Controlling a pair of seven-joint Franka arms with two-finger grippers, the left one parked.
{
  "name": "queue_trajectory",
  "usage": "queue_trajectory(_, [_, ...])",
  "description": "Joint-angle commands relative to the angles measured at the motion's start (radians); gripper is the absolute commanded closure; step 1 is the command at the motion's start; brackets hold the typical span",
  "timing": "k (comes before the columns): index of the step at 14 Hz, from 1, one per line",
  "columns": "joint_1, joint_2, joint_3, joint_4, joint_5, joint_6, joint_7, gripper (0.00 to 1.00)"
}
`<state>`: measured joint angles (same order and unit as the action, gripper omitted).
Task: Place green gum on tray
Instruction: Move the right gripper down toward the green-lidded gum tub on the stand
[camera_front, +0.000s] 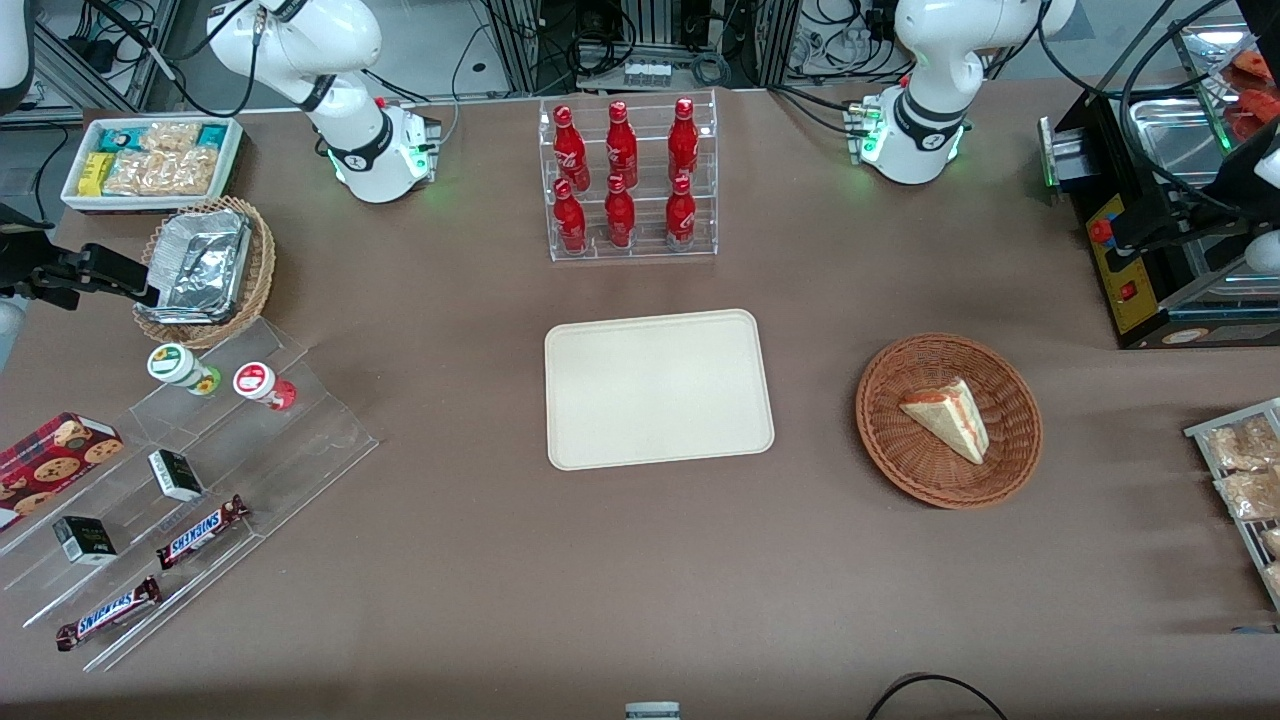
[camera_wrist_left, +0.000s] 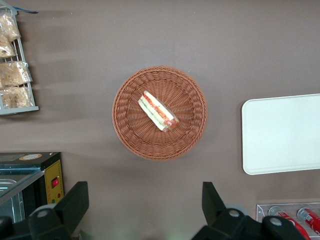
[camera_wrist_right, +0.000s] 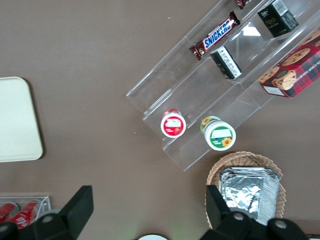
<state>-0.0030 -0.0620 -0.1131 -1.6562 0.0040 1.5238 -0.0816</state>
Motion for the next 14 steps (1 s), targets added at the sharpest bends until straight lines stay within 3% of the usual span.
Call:
queue_trajectory(1, [0.034,-0.009,0.0,-0.02,-0.051,0.016,0.019,0.0])
queue_trajectory(7, [0.021,0.002,-0.007,-0.042,-0.018,0.024,-0.001,0.0])
queue_trajectory(11, [-0.043,-0.035,-0.007,-0.238,-0.016,0.217,-0.177,0.0])
queue_trajectory(14, [-0.109,-0.038,-0.007,-0.374,-0.015,0.407,-0.402,0.0])
